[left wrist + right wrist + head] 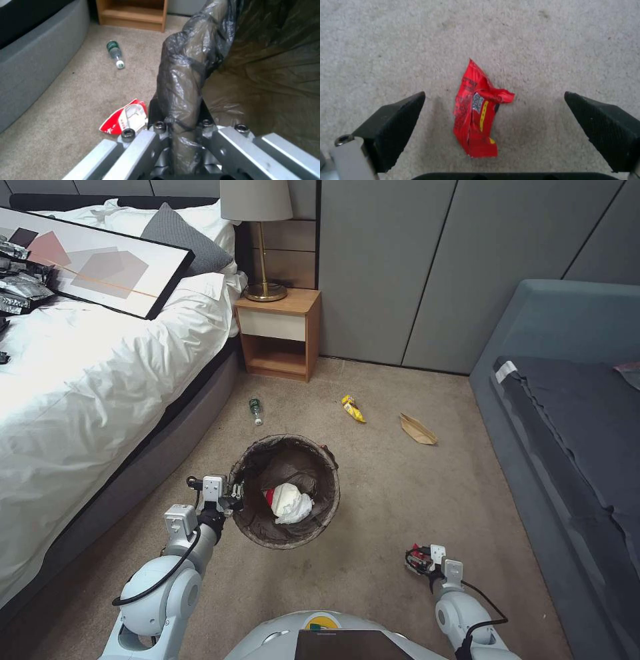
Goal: Pick up the trash bin, then pick up the garbage from the floor and place it into the trash bin.
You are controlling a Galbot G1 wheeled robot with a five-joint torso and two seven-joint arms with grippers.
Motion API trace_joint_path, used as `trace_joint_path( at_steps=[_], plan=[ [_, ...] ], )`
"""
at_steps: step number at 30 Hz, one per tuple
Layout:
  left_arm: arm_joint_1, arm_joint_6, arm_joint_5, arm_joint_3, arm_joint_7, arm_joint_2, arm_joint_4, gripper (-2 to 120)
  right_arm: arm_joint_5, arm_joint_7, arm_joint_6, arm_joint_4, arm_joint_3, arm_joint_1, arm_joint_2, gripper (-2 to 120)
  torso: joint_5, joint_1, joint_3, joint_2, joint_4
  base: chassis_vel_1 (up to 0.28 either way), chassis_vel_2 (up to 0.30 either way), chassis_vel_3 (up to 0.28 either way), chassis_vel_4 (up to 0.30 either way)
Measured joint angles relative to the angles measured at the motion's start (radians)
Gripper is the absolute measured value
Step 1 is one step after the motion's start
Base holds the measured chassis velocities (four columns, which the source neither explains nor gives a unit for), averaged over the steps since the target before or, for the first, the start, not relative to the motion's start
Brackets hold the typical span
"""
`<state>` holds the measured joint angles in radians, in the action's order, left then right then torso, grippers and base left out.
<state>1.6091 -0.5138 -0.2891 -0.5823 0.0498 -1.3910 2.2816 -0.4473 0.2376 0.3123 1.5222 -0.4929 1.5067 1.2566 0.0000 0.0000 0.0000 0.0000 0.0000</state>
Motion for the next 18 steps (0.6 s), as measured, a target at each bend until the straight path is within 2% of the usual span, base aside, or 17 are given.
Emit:
trace_joint_path(
  at_steps=[14, 18],
  plan=[
    [0.002, 0.001, 0.003, 0.0, 0.0, -0.002, 0.001, 0, 0.029, -0.021, -0.035, -0.074, 0.005, -0.031, 0.01, 93, 0.0, 0.0, 0.0, 0.0, 0.0, 0.0, 0.0, 0.0, 0.0],
    [0.003, 0.001, 0.003, 0.0, 0.0, -0.002, 0.004, 0, 0.046, -0.028, -0.053, -0.101, 0.005, -0.039, 0.016, 85, -0.0001, 0.0, 0.0, 0.0, 0.0, 0.0, 0.0, 0.0, 0.0]
  ],
)
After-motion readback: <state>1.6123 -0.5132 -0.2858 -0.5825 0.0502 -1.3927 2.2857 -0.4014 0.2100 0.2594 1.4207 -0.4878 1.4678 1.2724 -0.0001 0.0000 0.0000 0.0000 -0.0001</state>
